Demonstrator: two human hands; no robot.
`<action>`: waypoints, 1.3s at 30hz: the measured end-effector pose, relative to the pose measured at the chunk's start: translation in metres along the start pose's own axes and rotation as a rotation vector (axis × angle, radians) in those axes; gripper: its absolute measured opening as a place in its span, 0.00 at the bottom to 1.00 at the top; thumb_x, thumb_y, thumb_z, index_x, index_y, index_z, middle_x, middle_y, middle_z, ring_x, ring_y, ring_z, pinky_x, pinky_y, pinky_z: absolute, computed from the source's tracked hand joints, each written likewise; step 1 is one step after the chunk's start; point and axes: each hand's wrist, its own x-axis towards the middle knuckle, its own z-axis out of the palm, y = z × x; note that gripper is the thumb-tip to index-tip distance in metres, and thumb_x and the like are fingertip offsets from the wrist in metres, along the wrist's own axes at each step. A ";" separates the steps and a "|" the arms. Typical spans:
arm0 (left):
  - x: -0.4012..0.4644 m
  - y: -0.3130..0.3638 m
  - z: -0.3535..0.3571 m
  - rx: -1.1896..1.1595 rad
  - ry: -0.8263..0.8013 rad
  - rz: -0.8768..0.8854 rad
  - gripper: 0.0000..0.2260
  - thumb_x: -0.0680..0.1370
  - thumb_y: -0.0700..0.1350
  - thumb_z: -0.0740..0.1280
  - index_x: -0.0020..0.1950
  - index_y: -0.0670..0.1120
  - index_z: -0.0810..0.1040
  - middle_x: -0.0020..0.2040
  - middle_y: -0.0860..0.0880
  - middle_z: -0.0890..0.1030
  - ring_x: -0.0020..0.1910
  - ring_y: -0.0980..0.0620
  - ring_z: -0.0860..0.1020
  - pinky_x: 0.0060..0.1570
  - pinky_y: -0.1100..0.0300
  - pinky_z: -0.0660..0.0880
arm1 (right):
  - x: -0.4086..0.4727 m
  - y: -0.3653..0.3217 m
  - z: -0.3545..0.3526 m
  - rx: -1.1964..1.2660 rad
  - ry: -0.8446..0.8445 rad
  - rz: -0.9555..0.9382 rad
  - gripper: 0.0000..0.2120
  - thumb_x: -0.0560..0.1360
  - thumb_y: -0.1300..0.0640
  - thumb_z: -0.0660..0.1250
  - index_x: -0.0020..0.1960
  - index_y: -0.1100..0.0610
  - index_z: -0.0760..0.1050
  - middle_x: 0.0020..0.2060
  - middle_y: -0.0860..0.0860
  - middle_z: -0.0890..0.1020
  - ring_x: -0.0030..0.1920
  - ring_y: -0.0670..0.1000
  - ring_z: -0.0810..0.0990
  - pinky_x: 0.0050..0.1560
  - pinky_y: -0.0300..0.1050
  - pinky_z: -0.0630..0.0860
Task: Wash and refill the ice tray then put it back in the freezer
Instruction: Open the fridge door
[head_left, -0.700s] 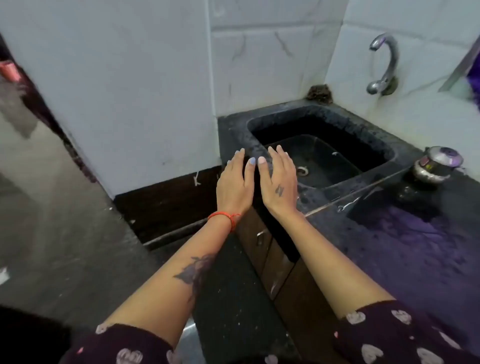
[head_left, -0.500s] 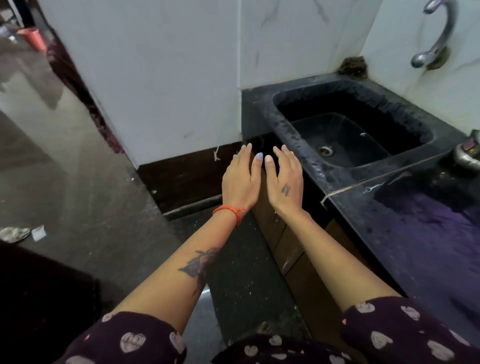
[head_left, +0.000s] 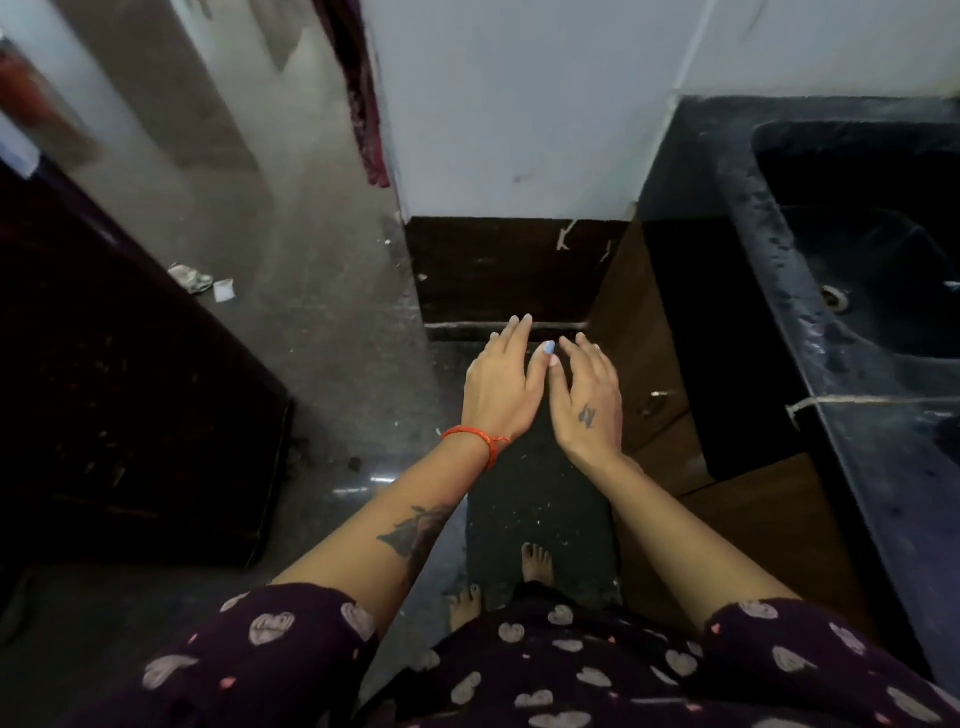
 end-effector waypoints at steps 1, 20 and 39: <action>-0.002 -0.006 -0.001 0.008 0.013 -0.031 0.23 0.82 0.52 0.54 0.76 0.46 0.60 0.76 0.46 0.63 0.75 0.47 0.60 0.73 0.49 0.60 | 0.001 0.000 0.005 -0.004 -0.038 -0.023 0.22 0.82 0.49 0.53 0.72 0.57 0.66 0.73 0.55 0.66 0.75 0.54 0.58 0.75 0.54 0.56; -0.061 -0.077 -0.015 -0.137 0.412 -0.651 0.23 0.83 0.52 0.53 0.76 0.45 0.60 0.76 0.47 0.62 0.76 0.52 0.58 0.74 0.57 0.55 | 0.006 -0.038 0.085 -0.053 -0.703 -0.433 0.24 0.82 0.46 0.51 0.74 0.55 0.63 0.75 0.53 0.61 0.76 0.52 0.54 0.76 0.53 0.52; -0.107 -0.207 -0.142 -0.166 0.670 -0.868 0.25 0.82 0.56 0.52 0.77 0.48 0.57 0.77 0.47 0.59 0.77 0.48 0.55 0.75 0.52 0.55 | -0.026 -0.190 0.225 -0.059 -0.921 -0.694 0.25 0.81 0.45 0.51 0.74 0.55 0.61 0.76 0.54 0.59 0.77 0.53 0.53 0.76 0.52 0.50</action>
